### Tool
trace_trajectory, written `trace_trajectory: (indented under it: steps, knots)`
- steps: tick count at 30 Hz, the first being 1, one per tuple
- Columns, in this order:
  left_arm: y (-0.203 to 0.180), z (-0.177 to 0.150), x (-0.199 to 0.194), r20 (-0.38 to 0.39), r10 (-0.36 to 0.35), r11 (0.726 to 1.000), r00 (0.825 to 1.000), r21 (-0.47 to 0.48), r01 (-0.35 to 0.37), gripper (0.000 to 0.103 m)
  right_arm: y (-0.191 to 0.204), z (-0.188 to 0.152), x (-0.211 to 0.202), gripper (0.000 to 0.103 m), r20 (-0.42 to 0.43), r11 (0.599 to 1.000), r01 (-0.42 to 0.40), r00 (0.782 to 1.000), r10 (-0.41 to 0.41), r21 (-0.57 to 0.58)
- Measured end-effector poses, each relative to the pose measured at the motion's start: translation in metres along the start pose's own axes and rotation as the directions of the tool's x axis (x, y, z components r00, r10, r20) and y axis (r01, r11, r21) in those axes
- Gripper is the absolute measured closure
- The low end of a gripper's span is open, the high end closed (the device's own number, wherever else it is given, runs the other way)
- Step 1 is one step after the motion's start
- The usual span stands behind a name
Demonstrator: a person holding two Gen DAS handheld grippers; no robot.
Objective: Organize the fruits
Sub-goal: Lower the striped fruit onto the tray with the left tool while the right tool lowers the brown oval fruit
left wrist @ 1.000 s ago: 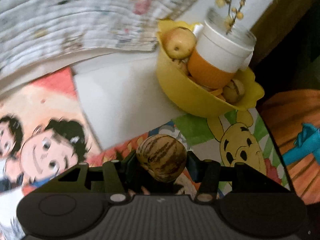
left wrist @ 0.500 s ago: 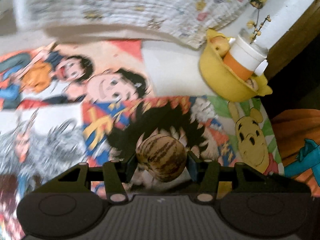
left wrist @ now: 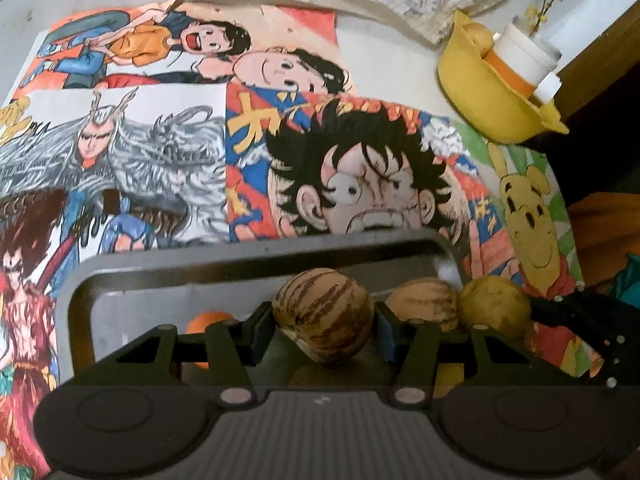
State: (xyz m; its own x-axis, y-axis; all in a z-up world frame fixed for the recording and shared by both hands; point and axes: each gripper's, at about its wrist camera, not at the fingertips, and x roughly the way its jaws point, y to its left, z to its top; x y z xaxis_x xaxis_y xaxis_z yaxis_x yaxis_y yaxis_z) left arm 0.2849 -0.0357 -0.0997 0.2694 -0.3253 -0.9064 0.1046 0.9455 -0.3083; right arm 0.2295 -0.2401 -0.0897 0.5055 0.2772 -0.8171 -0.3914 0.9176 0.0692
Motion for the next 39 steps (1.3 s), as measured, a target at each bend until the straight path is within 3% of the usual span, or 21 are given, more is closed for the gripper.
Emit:
trace_trajectory:
  steps: [23, 34, 39]
  knots:
    - [0.000, 0.000, -0.002, -0.006, 0.056, 0.998, 0.998, -0.006, -0.056, 0.046, 0.009, 0.002, 0.000, 0.047, -0.006, 1.000, -0.022, 1.000, 0.022, -0.015]
    - [0.000, 0.003, 0.003, -0.029, 0.066, 0.998, 0.997, -0.006, -0.066, 0.046, -0.001, 0.006, 0.011, 0.047, -0.037, 0.995, -0.002, 0.999, 0.006, 0.099]
    - [0.004, 0.004, 0.006, -0.046, 0.066, 0.996, 0.997, -0.057, -0.068, 0.046, -0.008, 0.003, 0.016, 0.047, -0.055, 0.985, -0.004, 0.998, 0.013, 0.174]
